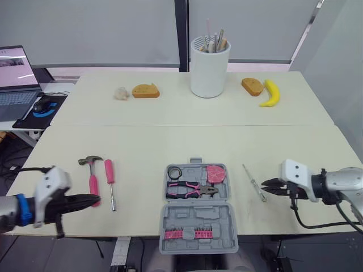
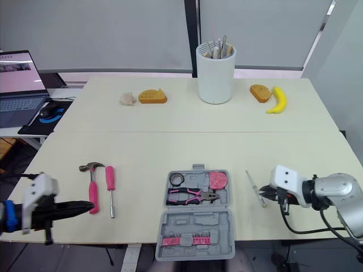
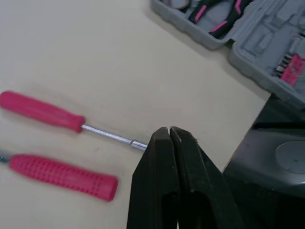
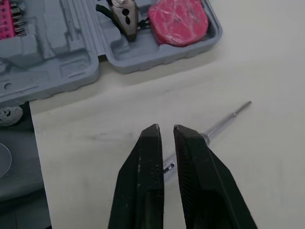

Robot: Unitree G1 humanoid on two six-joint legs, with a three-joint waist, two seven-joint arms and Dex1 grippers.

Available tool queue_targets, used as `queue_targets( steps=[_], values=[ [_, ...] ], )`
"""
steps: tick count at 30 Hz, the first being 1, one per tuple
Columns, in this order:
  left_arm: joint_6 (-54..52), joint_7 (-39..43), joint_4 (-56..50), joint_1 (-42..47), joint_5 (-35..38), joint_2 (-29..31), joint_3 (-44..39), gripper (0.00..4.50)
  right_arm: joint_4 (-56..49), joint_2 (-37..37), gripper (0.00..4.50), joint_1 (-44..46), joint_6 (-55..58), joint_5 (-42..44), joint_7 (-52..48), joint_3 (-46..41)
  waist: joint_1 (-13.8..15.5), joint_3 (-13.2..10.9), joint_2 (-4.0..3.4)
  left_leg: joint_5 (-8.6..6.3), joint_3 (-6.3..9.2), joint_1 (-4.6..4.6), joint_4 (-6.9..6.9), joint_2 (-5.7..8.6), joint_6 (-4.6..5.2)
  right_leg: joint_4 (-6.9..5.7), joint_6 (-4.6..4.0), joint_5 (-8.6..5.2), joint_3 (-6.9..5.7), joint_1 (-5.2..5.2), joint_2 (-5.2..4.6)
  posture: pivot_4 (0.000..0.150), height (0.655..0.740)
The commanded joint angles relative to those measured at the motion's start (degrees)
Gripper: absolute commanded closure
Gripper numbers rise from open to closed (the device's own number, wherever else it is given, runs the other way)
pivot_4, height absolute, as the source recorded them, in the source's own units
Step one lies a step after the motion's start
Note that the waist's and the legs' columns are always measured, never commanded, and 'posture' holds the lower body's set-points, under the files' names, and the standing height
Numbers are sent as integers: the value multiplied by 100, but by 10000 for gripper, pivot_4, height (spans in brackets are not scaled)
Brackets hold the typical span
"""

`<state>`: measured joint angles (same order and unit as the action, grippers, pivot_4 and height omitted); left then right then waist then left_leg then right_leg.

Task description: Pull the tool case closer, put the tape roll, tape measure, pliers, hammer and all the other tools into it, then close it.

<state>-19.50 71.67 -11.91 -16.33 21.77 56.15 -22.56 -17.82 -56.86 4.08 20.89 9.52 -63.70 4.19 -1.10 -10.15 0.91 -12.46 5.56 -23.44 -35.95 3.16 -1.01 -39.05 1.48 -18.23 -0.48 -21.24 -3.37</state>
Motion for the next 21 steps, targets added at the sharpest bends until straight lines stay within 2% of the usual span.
queue_targets(
  steps=[1, 10, 21],
  values=[
    [279, -546, -379, 352, -678, -401, 1236, 45000, -149, 313, 44747, 347, -144, -681, 287, 744, 20, 2, -1, 0, 0, 3, -1, 1, 0, 1, 2, 1, 0, 5, 1, 1500, 7400],
    [224, -1243, -515, 945, -1532, -864, 2731, 45000, -257, 893, 44747, 462, 134, -1291, 538, 1672, 27, -4, 13, 0, 13, 1, -5, 3, -1, -4, 6, 4, -3, 7, 11, 1500, 7400],
    [329, -1886, -66, 1532, -2167, -1623, 3706, 45000, -34, 1280, 44747, 385, 36, -1714, 759, 2099, 36, -2, 13, 1, 18, 2, -9, 8, -1, -7, 12, 7, -4, 8, 13, 1500, 7400]
  ],
)
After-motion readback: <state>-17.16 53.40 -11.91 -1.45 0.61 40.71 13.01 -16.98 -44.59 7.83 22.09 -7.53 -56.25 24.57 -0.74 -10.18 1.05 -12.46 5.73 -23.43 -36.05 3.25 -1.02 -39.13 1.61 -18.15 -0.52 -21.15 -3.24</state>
